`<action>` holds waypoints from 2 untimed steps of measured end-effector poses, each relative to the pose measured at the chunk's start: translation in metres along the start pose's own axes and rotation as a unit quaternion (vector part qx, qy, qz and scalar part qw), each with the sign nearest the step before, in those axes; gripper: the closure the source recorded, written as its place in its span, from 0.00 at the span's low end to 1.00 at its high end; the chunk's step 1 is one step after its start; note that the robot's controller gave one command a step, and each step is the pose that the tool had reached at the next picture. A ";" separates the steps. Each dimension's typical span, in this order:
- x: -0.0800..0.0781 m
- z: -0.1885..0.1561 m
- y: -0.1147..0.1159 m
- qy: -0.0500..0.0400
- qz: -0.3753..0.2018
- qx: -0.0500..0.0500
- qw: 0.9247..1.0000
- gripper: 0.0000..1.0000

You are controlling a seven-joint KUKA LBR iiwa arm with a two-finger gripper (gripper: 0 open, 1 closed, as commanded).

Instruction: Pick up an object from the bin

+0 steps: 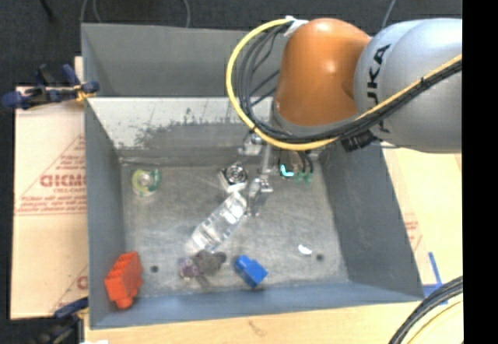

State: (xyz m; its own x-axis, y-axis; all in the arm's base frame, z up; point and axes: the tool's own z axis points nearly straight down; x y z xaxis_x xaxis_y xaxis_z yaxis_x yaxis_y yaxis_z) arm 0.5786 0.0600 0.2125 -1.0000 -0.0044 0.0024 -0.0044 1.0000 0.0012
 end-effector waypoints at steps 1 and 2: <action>-0.017 0.138 -0.024 -0.005 -0.326 0.002 0.945 0.00; -0.029 0.110 0.002 -0.005 -0.367 0.002 0.930 0.00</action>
Offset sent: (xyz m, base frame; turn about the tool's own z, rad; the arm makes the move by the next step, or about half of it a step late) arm 0.0131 -0.0231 -0.1425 -0.6678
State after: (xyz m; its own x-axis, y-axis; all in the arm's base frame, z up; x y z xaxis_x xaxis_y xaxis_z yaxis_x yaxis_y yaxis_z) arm 0.6070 0.0619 0.1022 -0.7271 -0.6865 -0.0066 -0.6865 0.7271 -0.0048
